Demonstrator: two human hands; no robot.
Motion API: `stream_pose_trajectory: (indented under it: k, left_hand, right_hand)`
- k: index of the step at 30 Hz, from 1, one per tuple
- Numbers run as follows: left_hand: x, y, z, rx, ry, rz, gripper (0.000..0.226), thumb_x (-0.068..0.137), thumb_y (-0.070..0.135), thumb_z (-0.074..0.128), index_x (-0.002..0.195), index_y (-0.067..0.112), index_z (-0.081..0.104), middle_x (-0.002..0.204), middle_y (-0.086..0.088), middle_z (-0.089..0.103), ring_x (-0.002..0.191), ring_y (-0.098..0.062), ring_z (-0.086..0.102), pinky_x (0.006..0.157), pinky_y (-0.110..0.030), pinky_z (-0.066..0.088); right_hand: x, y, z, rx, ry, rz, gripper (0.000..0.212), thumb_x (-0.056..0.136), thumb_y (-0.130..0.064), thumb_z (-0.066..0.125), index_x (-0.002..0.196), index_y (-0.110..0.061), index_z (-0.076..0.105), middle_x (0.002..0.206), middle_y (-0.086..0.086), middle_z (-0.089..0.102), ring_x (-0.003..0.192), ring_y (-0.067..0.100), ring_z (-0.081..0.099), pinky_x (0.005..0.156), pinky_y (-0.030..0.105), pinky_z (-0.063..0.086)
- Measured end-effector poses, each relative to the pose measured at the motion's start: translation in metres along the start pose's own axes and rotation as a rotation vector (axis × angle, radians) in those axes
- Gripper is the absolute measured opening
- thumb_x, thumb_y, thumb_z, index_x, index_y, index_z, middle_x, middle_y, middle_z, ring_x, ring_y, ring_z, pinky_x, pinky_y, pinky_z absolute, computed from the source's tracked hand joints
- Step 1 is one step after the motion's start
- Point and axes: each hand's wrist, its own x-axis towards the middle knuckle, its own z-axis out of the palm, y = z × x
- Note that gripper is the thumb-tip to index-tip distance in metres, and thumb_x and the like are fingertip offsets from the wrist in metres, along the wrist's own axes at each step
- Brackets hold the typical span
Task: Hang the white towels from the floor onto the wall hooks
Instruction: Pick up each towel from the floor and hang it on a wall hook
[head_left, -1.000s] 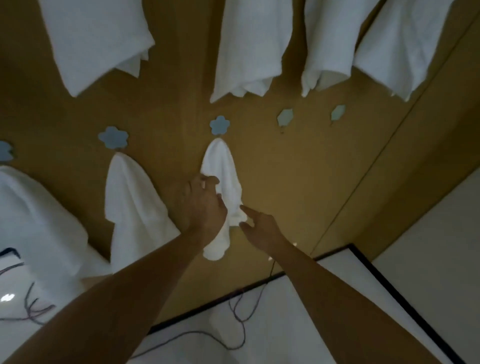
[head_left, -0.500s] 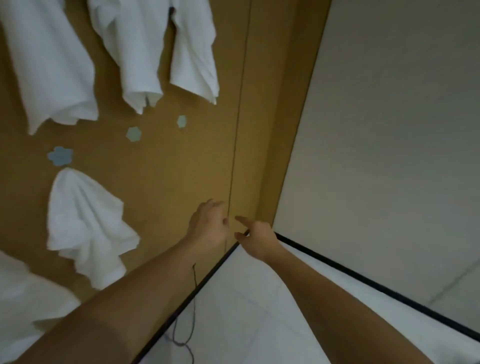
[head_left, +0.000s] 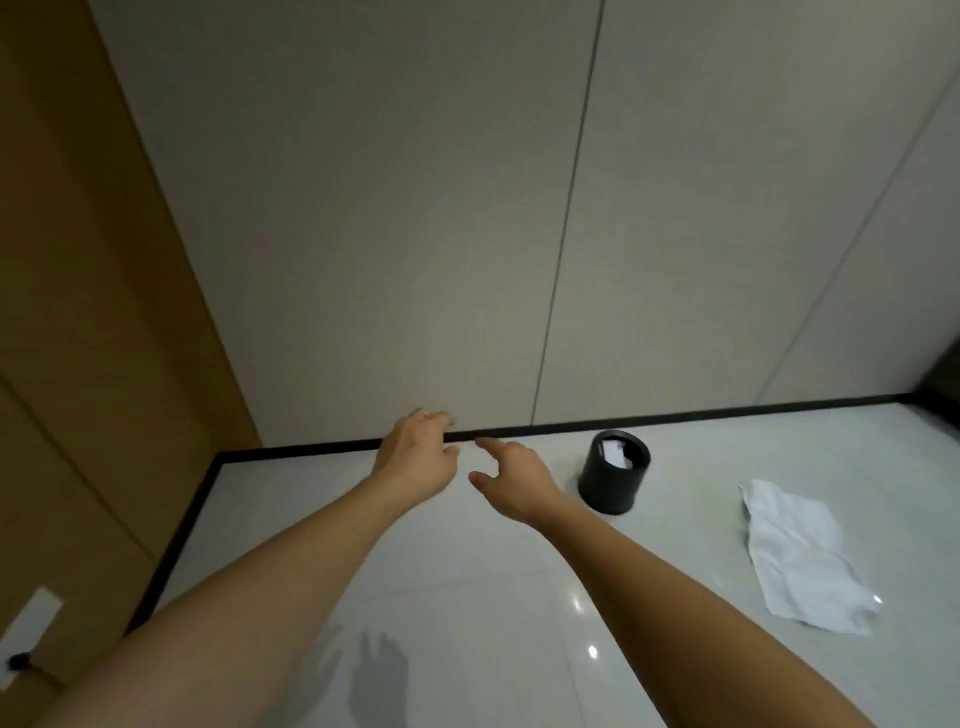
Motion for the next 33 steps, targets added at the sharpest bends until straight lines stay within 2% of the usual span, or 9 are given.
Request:
stream_pose_trajectory:
  k: [4, 7, 11, 18, 25, 33]
  left_hand:
    - [0.028, 0.098, 0.071, 0.013, -0.165, 0.157, 0.048, 0.096, 0.03, 0.058, 0.141, 0.022, 0.047, 0.141, -0.003, 0.047, 0.125, -0.023, 0.049, 0.102, -0.036, 0.044]
    - [0.051, 0.159, 0.12, 0.032, -0.258, 0.267, 0.049, 0.095, 0.031, 0.059, 0.142, 0.023, 0.047, 0.142, -0.002, 0.047, 0.124, -0.023, 0.05, 0.1, -0.033, 0.045]
    - [0.086, 0.223, 0.186, 0.058, -0.406, 0.421, 0.049, 0.093, 0.032, 0.059, 0.14, 0.023, 0.048, 0.138, -0.003, 0.051, 0.12, -0.024, 0.053, 0.1, -0.037, 0.047]
    - [0.174, 0.319, 0.314, 0.039, -0.646, 0.564, 0.051, 0.095, 0.036, 0.058, 0.142, 0.024, 0.045, 0.143, -0.004, 0.046, 0.127, -0.026, 0.049, 0.104, -0.042, 0.045]
    - [0.248, 0.398, 0.396, 0.078, -0.839, 0.66, 0.051, 0.095, 0.037, 0.056, 0.143, 0.023, 0.044, 0.142, -0.006, 0.046, 0.126, -0.028, 0.049, 0.102, -0.04, 0.045]
    - [0.303, 0.482, 0.492, 0.129, -0.978, 0.737, 0.051, 0.092, 0.039, 0.058, 0.139, 0.021, 0.048, 0.136, -0.007, 0.05, 0.123, -0.026, 0.05, 0.097, -0.035, 0.042]
  right_hand:
    - [-0.026, 0.103, -0.047, 0.072, 0.067, 0.216, 0.061, 0.095, -0.039, 0.058, 0.15, -0.024, 0.036, 0.148, 0.007, 0.047, 0.133, 0.026, 0.048, 0.109, 0.04, 0.041]
    - [-0.043, 0.169, -0.072, 0.121, 0.132, 0.358, 0.06, 0.095, -0.037, 0.06, 0.149, -0.022, 0.039, 0.147, 0.007, 0.049, 0.132, 0.026, 0.049, 0.107, 0.039, 0.041]
    - [-0.059, 0.251, -0.093, 0.17, 0.19, 0.54, 0.058, 0.093, -0.038, 0.06, 0.147, -0.026, 0.042, 0.141, 0.008, 0.054, 0.126, 0.025, 0.053, 0.101, 0.034, 0.044]
    - [-0.045, 0.384, -0.128, 0.252, 0.252, 0.855, 0.055, 0.094, -0.038, 0.058, 0.145, -0.02, 0.046, 0.143, 0.006, 0.053, 0.127, 0.023, 0.053, 0.103, 0.034, 0.043]
    - [-0.019, 0.462, -0.169, 0.331, 0.282, 1.088, 0.051, 0.094, -0.037, 0.059, 0.142, -0.019, 0.05, 0.133, 0.007, 0.06, 0.116, 0.023, 0.059, 0.097, 0.032, 0.047]
    - [-0.005, 0.563, -0.193, 0.437, 0.267, 1.226, 0.051, 0.093, -0.037, 0.06, 0.139, -0.018, 0.053, 0.137, 0.006, 0.057, 0.122, 0.021, 0.056, 0.101, 0.032, 0.046]
